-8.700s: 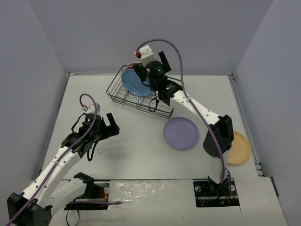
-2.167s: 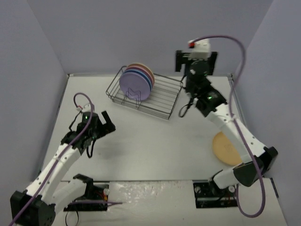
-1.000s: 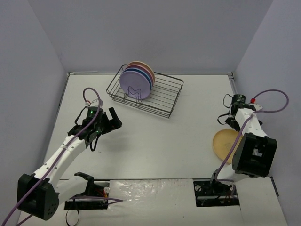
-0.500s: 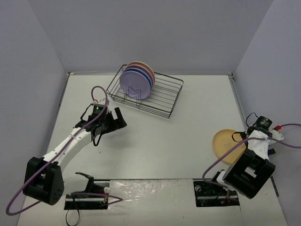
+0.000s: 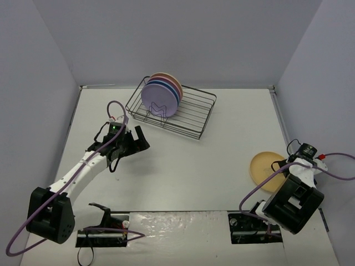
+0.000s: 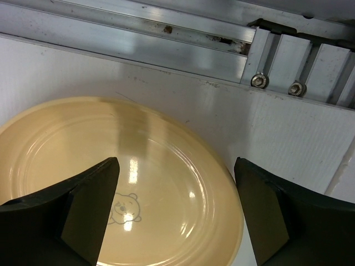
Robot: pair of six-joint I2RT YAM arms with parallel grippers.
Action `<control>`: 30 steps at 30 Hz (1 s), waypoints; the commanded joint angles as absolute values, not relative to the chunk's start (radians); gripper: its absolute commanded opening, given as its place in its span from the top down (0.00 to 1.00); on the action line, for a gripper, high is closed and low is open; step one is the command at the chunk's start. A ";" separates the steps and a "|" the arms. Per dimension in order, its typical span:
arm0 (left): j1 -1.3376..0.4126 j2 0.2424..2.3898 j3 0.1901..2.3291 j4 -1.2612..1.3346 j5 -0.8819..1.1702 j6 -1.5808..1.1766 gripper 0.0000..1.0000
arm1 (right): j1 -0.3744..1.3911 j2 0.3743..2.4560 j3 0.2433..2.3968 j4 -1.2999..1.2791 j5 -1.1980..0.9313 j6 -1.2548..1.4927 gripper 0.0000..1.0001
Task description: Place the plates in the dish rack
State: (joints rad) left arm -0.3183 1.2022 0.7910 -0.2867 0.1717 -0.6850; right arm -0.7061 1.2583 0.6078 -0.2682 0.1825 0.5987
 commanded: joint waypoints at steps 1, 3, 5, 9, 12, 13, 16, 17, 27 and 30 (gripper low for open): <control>-0.310 1.165 0.854 -0.250 0.147 -0.669 0.03 | -0.712 1.243 0.595 -0.232 0.146 0.615 0.20; -0.310 1.158 0.861 -0.261 0.127 -0.665 0.03 | -0.712 1.251 0.597 -0.230 0.147 0.616 0.24; -0.310 1.145 0.864 -0.267 0.117 -0.661 0.03 | -0.712 1.261 0.595 -0.228 0.139 0.618 0.28; -0.310 1.125 0.859 -0.276 0.102 -0.663 0.03 | -0.712 1.270 0.589 -0.212 0.122 0.614 0.44; -0.310 1.111 0.859 -0.284 0.071 -0.664 0.03 | -0.712 1.269 0.582 -0.206 0.121 0.624 0.49; -0.310 1.106 0.859 -0.286 0.063 -0.663 0.03 | -0.712 1.271 0.575 -0.198 0.108 0.627 0.51; -0.310 1.098 0.860 -0.294 0.047 -0.660 0.03 | -0.710 1.283 0.570 -0.189 0.097 0.630 0.54; -0.310 1.098 0.860 -0.302 0.039 -0.659 0.03 | -0.710 1.286 0.569 -0.188 0.096 0.630 0.56; -0.310 1.066 0.859 -0.321 0.009 -0.660 0.03 | -0.710 1.294 0.564 -0.152 0.086 0.617 0.94; -0.310 1.063 0.860 -0.323 0.009 -0.661 0.03 | -0.706 1.245 0.592 -0.175 0.091 0.600 1.00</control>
State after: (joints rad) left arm -0.3183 1.0934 0.8021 -0.3403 0.0261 -0.6787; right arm -0.7051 1.2876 0.5640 -0.1282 0.0446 0.6198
